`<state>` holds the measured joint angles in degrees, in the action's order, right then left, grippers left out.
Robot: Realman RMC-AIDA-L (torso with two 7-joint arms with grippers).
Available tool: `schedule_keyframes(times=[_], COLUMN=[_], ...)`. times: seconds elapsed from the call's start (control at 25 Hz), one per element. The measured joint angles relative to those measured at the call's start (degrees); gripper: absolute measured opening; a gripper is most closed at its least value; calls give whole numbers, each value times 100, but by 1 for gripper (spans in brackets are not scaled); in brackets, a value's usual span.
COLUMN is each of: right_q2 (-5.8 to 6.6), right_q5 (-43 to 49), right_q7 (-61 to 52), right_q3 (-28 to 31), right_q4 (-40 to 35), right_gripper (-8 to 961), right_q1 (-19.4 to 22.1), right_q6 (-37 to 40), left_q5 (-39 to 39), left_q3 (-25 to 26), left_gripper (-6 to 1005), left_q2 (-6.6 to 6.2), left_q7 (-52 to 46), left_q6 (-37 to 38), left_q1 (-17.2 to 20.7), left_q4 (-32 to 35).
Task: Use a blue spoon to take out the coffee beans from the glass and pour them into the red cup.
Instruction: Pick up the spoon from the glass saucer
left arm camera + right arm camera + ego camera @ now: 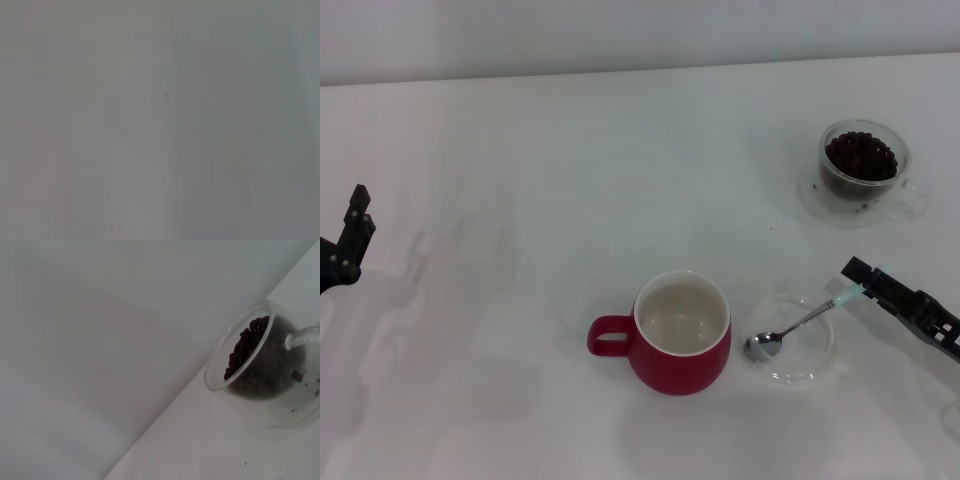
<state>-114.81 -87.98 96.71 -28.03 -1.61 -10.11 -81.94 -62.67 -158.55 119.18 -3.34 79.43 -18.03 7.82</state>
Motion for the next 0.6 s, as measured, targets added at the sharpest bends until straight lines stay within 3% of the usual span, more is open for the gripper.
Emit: schedule_keyframes(times=[0.6], right_q2=[-15], right_q5=[1], right_q7=[75], right_q3=[25], right_q4=[56], right_gripper=[647], right_q1=[-53], right_q6=[149], left_q5=[0], left_q3=[0], left_gripper=[607], left_q2=[0], left_q7=[1], left_q6=[-8], left_q1=[-10], left_q4=[-51])
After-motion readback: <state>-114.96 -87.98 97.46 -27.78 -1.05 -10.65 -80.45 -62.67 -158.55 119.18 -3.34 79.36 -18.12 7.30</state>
